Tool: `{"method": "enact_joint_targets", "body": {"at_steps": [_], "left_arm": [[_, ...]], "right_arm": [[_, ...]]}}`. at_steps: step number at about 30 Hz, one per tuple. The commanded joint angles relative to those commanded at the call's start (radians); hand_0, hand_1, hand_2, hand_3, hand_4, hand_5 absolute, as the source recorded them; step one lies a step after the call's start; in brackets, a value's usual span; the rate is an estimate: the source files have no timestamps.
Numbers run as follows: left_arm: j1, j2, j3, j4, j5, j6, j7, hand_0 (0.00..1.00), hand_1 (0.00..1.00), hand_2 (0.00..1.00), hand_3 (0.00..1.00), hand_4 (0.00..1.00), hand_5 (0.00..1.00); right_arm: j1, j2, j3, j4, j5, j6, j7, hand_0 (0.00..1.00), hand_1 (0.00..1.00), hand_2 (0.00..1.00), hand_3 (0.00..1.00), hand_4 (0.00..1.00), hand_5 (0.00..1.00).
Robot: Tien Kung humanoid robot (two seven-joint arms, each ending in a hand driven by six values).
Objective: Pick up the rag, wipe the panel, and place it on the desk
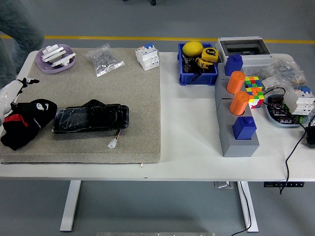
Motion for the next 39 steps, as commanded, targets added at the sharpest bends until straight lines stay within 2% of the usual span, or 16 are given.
{"method": "enact_joint_targets", "body": {"at_steps": [2, 9, 20, 21, 26, 27, 32, 33, 38, 39], "left_arm": [[-0.004, 0.0, 0.003, 0.008, 0.003, 0.003, 0.0, 0.848, 0.938, 0.948, 0.872, 0.998, 0.348], [-0.038, 0.002, 0.036, 0.094, -0.005, 0.013, -0.007, 0.849, 0.937, 0.956, 0.88, 0.998, 0.33], [-0.058, -0.004, 0.079, 0.173, -0.012, 0.012, -0.007, 0.84, 0.918, 0.942, 0.87, 0.998, 0.309], [-0.06, -0.004, 0.085, 0.182, -0.017, 0.021, -0.008, 0.65, 0.772, 0.874, 0.843, 0.933, 0.2], [-0.064, -0.004, 0.101, 0.199, -0.024, 0.047, -0.01, 0.65, 0.772, 0.874, 0.843, 0.933, 0.2], [-0.063, -0.004, 0.104, 0.201, -0.026, 0.047, -0.01, 0.471, 0.617, 0.816, 0.797, 0.899, 0.159], [-0.065, -0.006, 0.121, 0.211, -0.032, 0.075, -0.01, 0.471, 0.617, 0.816, 0.797, 0.899, 0.159], [-0.066, -0.007, 0.124, 0.213, -0.032, 0.077, -0.01, 0.382, 0.425, 0.74, 0.686, 0.764, 0.102], [-0.075, -0.011, 0.137, 0.228, -0.038, 0.098, -0.014, 0.382, 0.425, 0.74, 0.686, 0.764, 0.102], [-0.076, -0.012, 0.139, 0.231, -0.038, 0.1, -0.015, 0.347, 0.358, 0.63, 0.594, 0.615, 0.051]], "right_arm": [[0.0, 0.0, 0.001, 0.0, 0.0, 0.0, 0.001, 0.716, 0.269, 0.63, 0.623, 0.998, 0.571], [0.002, -0.001, 0.009, 0.0, -0.007, 0.0, 0.004, 0.716, 0.268, 0.63, 0.622, 0.998, 0.572], [0.002, -0.005, 0.032, 0.0, -0.031, -0.002, 0.004, 0.716, 0.268, 0.63, 0.624, 0.998, 0.572], [0.001, -0.004, 0.038, 0.0, -0.035, -0.003, 0.003, 0.716, 0.269, 0.63, 0.624, 0.998, 0.573], [-0.002, -0.004, 0.045, 0.0, -0.041, -0.003, 0.003, 0.716, 0.269, 0.63, 0.624, 0.998, 0.573], [-0.002, -0.004, 0.047, 0.0, -0.044, -0.004, 0.002, 0.717, 0.268, 0.629, 0.625, 0.998, 0.572], [-0.004, -0.004, 0.063, 0.0, -0.057, -0.006, 0.002, 0.717, 0.268, 0.629, 0.625, 0.998, 0.572], [-0.004, -0.004, 0.067, 0.0, -0.062, -0.006, 0.001, 0.716, 0.268, 0.629, 0.625, 0.998, 0.574], [-0.002, -0.005, 0.083, 0.0, -0.075, -0.007, 0.001, 0.716, 0.268, 0.629, 0.625, 0.998, 0.574], [-0.002, -0.005, 0.086, 0.0, -0.077, -0.008, 0.0, 0.716, 0.268, 0.629, 0.626, 0.998, 0.576]]}}
